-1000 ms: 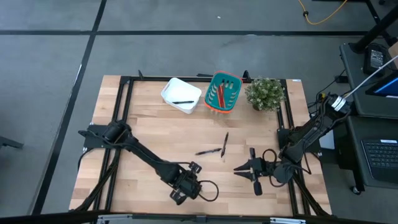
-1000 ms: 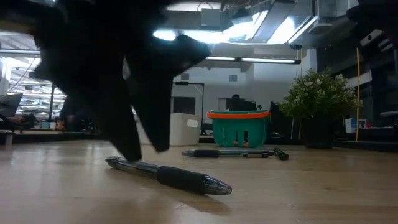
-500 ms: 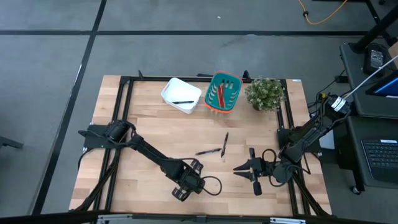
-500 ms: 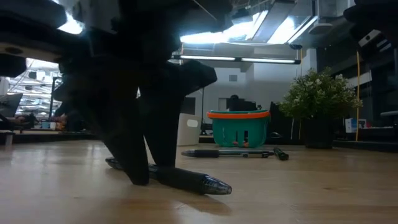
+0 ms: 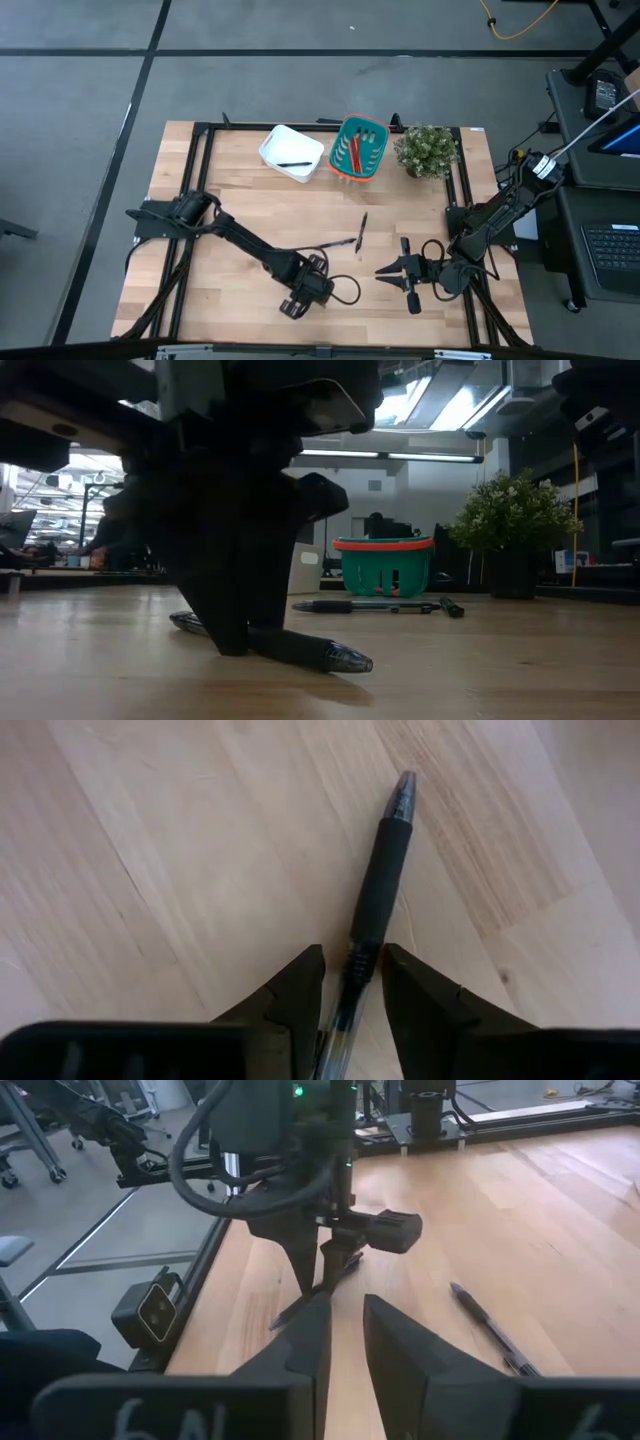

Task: Sort pens & pencils
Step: Put the black pen into the white bin

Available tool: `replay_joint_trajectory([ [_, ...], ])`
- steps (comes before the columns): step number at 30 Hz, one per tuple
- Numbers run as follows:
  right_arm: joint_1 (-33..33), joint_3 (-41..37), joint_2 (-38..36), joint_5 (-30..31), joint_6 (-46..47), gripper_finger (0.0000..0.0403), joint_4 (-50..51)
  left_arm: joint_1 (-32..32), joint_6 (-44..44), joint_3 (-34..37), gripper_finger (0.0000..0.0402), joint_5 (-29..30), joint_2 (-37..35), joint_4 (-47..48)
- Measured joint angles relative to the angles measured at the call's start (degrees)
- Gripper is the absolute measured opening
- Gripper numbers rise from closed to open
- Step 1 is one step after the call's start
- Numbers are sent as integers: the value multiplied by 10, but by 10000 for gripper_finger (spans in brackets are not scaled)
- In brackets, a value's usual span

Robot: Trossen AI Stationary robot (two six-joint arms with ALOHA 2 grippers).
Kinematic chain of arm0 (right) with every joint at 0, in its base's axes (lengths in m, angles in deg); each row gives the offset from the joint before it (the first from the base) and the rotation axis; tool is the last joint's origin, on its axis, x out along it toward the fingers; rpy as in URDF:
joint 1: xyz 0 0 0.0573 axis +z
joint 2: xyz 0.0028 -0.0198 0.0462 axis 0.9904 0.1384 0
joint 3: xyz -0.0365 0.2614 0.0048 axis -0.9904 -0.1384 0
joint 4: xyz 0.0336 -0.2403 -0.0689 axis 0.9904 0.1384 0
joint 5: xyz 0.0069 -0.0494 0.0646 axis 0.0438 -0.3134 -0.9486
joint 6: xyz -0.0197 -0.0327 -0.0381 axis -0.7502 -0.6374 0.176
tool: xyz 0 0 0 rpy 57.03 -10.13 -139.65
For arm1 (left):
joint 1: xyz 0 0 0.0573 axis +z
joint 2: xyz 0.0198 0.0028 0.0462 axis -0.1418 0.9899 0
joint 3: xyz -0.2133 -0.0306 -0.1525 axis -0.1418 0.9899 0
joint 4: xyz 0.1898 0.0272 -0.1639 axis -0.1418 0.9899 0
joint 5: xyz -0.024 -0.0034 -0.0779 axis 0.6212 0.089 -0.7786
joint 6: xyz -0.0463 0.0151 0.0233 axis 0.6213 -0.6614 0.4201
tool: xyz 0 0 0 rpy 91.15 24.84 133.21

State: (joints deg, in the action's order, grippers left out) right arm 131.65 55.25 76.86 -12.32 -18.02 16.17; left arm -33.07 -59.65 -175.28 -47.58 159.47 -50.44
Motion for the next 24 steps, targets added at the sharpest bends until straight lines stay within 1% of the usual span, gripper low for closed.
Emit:
replay_joint_trajectory([
  [3,0,0,0,0,1,65,0,-10,-3,0,80,20,4,-3],
  [7,0,0,0,0,1,65,0,-19,-3,0,27,34,7,-4],
  [8,0,0,0,0,2,65,0,-21,-1,0,19,37,7,-4],
  [18,0,0,0,0,3,65,0,-22,0,0,19,39,3,-6],
  [22,0,0,0,0,4,65,0,-24,-4,4,19,58,-23,-9],
  [24,0,0,0,0,4,65,0,-24,-15,8,18,81,-37,3],
])
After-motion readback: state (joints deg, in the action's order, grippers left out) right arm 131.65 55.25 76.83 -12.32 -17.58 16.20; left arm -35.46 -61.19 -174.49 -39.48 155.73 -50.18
